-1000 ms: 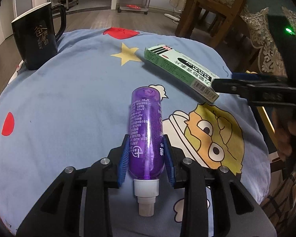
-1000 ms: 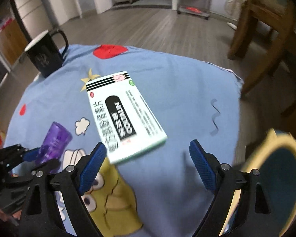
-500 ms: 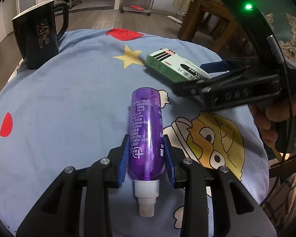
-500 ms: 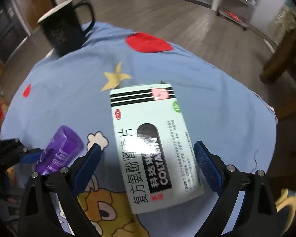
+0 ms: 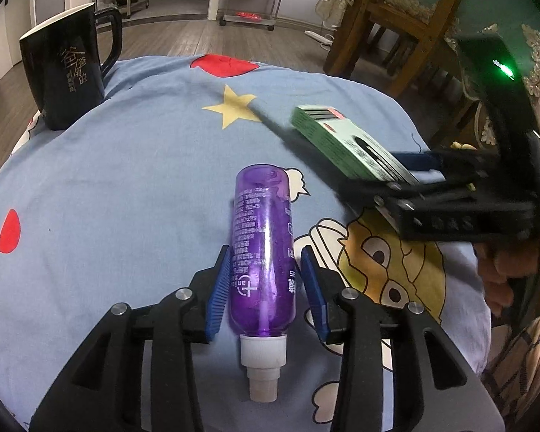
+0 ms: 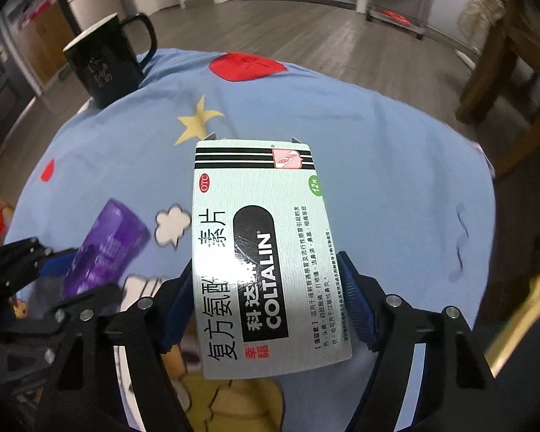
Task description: Collect trash
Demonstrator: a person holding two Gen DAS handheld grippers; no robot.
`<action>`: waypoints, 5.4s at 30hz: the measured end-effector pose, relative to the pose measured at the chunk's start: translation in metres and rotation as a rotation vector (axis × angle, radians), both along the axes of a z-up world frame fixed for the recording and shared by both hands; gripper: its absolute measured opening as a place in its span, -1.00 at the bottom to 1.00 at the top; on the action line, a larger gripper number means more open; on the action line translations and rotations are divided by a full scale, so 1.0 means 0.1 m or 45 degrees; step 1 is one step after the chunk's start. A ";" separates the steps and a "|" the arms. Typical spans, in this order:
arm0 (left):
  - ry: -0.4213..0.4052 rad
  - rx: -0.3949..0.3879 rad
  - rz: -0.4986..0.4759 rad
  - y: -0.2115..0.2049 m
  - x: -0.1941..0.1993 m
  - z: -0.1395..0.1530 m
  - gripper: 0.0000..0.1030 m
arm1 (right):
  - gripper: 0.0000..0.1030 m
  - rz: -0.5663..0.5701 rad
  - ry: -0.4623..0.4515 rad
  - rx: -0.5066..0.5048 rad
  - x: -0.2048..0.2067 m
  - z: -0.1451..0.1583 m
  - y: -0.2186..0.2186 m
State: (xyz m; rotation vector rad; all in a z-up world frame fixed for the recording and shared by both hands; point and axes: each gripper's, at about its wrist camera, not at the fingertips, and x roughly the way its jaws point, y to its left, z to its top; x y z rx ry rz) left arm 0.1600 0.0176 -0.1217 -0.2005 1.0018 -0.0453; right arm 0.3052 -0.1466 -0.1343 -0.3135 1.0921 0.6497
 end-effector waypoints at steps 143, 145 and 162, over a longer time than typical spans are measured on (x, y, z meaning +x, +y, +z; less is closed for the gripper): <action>-0.305 -0.026 -0.429 -2.00 -0.54 1.27 0.88 | 0.83 -0.989 -0.353 0.375 -2.02 1.26 -2.84; -0.304 -0.015 -0.432 -2.01 -0.59 1.27 0.88 | 0.83 -0.972 -0.369 0.348 -2.10 1.28 -2.81; -0.378 0.048 -0.381 -1.97 -0.88 1.33 0.88 | 0.88 -1.005 -0.489 0.384 -2.54 1.35 -2.87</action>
